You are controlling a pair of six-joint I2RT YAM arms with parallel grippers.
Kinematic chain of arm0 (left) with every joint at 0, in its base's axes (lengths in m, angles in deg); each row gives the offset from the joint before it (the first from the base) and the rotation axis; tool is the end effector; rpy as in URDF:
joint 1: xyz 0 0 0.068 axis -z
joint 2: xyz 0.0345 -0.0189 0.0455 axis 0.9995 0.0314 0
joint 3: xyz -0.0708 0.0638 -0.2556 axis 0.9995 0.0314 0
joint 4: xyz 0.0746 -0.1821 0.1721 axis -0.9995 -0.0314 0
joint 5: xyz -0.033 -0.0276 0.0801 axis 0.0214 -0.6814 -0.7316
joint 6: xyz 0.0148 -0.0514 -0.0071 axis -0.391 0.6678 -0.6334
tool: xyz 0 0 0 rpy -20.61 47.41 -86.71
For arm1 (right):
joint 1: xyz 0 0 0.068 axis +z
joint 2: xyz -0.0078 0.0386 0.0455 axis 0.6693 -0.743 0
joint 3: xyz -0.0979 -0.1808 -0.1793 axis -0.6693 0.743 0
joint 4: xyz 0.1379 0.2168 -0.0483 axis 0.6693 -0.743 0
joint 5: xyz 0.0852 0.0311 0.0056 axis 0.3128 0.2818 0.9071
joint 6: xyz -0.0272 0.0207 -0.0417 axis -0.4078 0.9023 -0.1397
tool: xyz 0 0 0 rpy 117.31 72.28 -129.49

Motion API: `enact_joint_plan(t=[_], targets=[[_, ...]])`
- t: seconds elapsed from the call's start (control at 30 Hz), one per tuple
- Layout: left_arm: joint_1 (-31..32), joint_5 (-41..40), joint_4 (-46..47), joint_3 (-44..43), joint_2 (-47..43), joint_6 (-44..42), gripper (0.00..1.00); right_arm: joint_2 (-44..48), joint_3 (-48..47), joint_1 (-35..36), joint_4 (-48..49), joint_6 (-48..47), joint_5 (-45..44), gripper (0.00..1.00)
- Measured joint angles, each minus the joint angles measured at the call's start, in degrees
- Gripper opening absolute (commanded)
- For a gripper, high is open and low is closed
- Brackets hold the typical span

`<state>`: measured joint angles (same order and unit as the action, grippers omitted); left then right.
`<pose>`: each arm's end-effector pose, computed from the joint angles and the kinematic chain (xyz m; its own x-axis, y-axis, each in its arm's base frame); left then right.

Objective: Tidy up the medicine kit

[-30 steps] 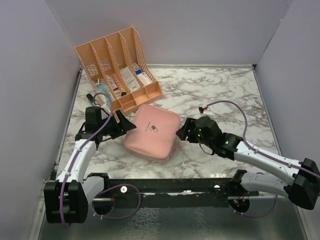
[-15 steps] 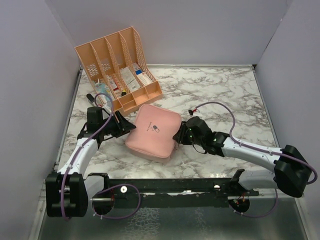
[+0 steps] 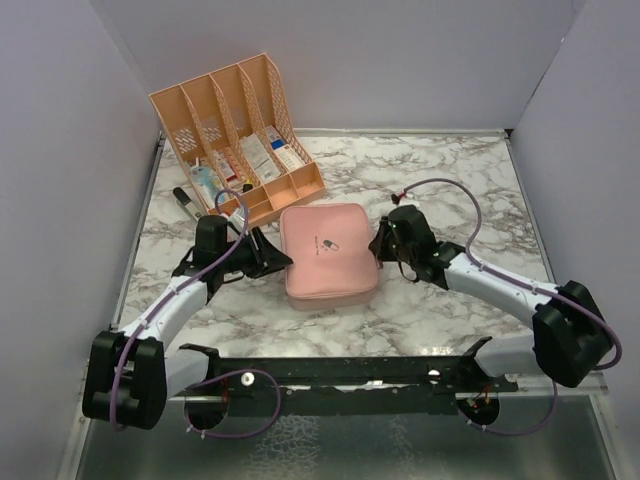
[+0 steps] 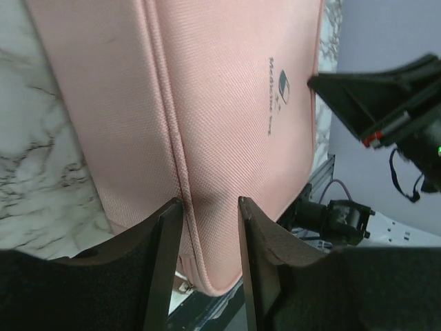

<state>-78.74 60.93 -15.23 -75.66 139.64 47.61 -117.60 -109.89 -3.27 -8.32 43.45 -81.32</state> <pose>0.2155 -0.0586 0.2007 -0.8586 -0.4269 -0.2838 0.0107 0.5386 -0.8425 0.2163 0.1651 0.2158 -0.7098 0.1648 -0.6848 -0.1130 0.9330 0.3416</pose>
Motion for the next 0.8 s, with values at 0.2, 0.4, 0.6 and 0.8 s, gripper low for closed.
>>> enact_joint_plan(t=[0.2, 0.4, 0.6, 0.8], targets=[[6.34, 0.22, 4.76, 0.59, 0.96, 3.58, 0.39, -6.23, -5.38, -4.90, 1.77, -7.17, 2.32, 0.14], [7.58, -1.64, 6.51, 0.61, -0.33, 4.04, 0.53, -6.47, -7.93, -5.31, 0.57, -9.05, 4.13, 0.45], [7.67, -7.56, 0.39, -0.76, -3.39, -0.37, 0.70, -0.09, -8.33, -5.05, -3.32, -10.14, 6.34, 0.54], [8.35, -15.13, -9.22, -1.99, -8.28, -5.40, 0.69, 6.99, -8.07, -5.03, -7.23, -10.64, 9.77, 0.54]])
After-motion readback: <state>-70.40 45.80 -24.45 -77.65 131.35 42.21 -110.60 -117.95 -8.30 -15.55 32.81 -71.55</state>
